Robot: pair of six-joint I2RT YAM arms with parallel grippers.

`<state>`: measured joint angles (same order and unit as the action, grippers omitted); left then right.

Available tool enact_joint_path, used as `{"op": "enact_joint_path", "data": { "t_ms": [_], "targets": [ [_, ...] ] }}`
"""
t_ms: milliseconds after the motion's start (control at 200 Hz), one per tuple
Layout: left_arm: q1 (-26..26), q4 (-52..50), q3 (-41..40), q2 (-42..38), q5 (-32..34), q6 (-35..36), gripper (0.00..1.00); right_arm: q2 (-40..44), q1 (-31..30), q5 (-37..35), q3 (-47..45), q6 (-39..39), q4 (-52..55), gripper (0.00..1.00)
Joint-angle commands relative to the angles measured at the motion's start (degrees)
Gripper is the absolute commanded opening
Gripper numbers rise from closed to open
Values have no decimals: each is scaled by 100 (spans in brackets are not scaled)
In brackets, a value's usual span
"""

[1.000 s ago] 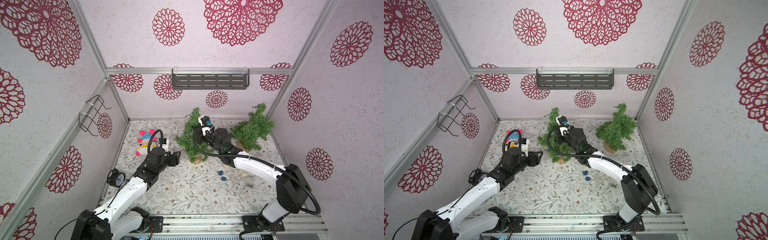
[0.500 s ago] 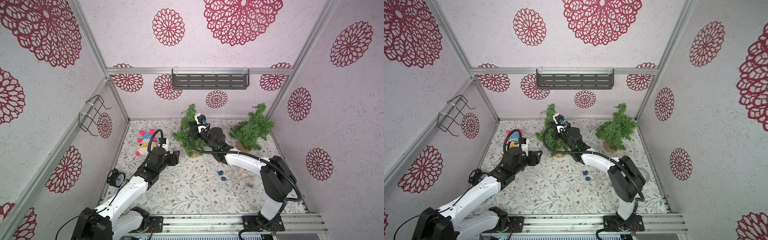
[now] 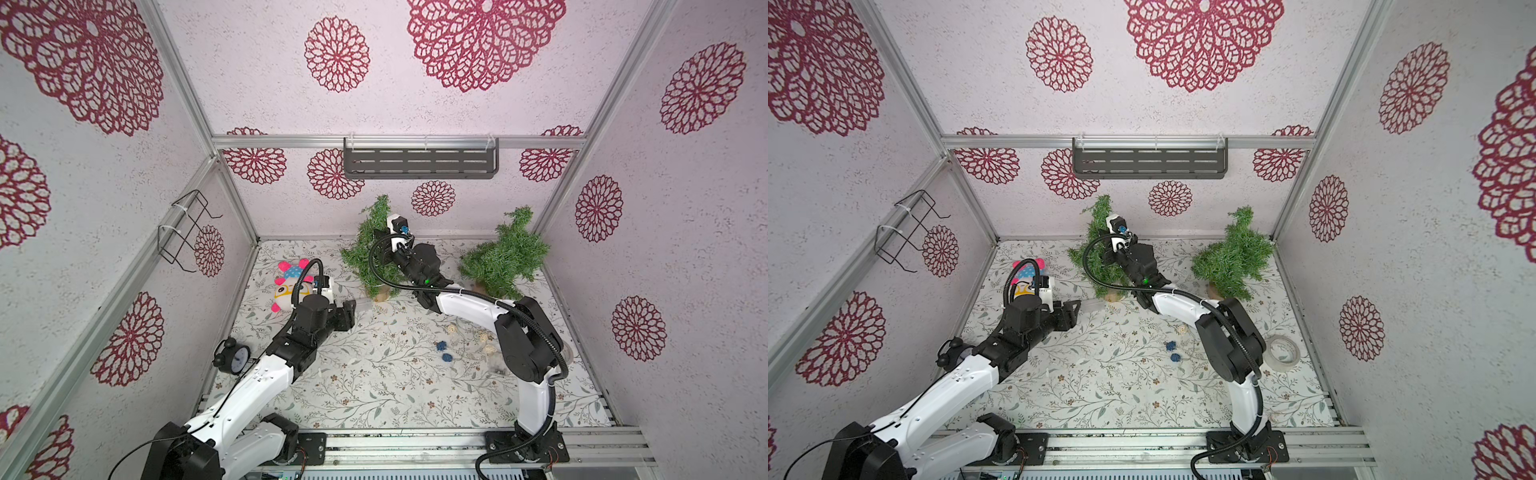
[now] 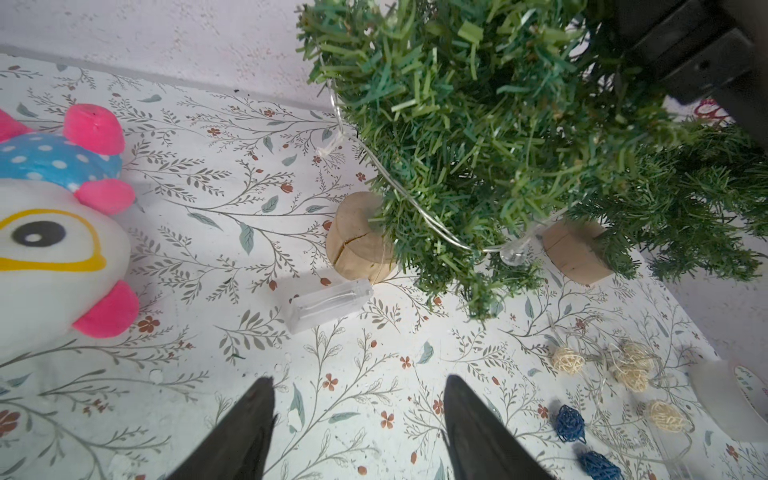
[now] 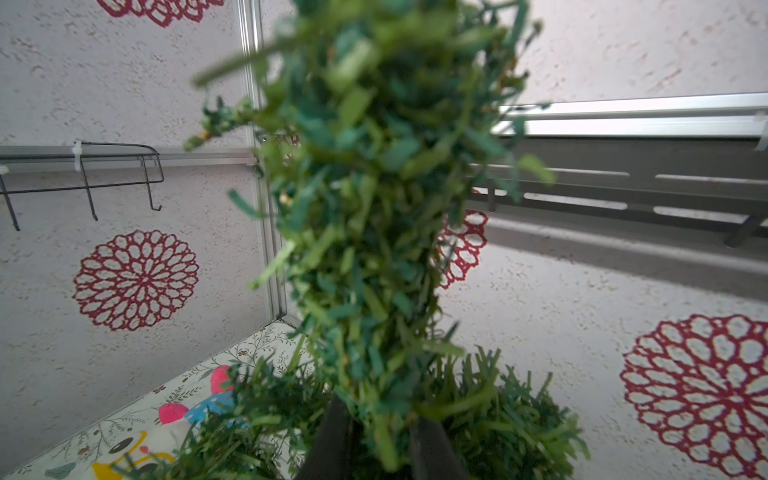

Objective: Wrap string light around the christmas tree
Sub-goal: Move the christmas tree to the center of the board.

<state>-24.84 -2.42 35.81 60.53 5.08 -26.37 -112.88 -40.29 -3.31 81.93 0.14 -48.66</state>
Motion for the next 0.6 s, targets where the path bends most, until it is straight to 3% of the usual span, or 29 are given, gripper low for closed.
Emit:
{"op": "enact_joint_path", "data": {
  "t_ms": [0, 255, 400, 595],
  "targets": [
    [27, 32, -6, -10, -14, 37, 67, 141, 48, -23, -40, 144, -118, 12],
    [-34, 196, 57, 14, -201, 54, 67, 683, 48, 258, -227, 118, 435, 63],
    [-65, 206, 49, -50, -117, 64, 67, 1007, 66, 333, -413, 38, 689, 75],
    [-178, 30, 92, -185, -42, 210, 67, 1656, 165, 330, -1007, 266, 715, 82]
  ]
}}
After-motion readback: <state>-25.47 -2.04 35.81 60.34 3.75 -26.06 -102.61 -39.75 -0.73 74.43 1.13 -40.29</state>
